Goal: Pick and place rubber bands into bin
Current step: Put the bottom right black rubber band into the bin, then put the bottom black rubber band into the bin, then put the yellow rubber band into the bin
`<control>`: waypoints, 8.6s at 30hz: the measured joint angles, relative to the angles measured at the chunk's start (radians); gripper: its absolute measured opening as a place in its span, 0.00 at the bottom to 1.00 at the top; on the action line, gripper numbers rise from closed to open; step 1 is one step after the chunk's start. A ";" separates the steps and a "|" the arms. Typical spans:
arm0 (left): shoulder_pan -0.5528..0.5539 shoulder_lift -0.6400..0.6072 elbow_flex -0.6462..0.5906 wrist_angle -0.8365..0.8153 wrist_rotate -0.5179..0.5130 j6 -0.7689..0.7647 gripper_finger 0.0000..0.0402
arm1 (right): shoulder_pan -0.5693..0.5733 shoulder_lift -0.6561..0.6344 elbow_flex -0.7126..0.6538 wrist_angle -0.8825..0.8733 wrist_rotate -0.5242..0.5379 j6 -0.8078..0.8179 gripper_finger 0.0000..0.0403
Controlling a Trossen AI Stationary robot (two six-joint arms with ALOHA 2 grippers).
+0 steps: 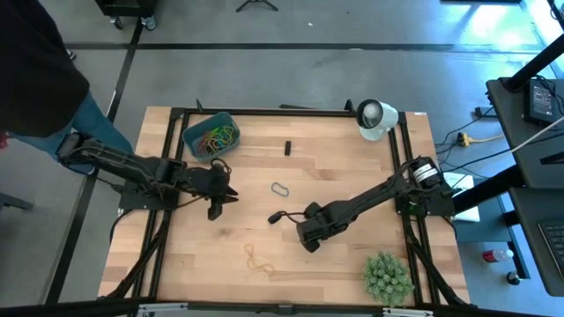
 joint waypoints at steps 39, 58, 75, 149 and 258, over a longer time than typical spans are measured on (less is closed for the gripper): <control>0.000 0.079 0.002 0.715 -0.050 0.201 0.49 | -0.111 -0.087 0.491 0.530 0.532 -0.861 0.00; 0.000 0.079 0.001 0.775 -0.006 0.201 0.08 | -0.111 -0.076 0.491 0.545 0.530 -0.852 0.01; 0.033 0.054 0.003 0.627 0.020 0.161 0.01 | -0.117 -0.051 0.490 0.557 0.512 -0.830 0.07; 0.020 0.821 0.762 -0.430 -0.162 -0.335 0.43 | -0.471 -0.709 -0.635 0.441 -0.100 -0.997 0.05; -0.151 0.515 0.380 -0.228 -0.139 -0.930 0.00 | -0.541 -0.707 -0.633 0.639 -0.010 -0.928 0.02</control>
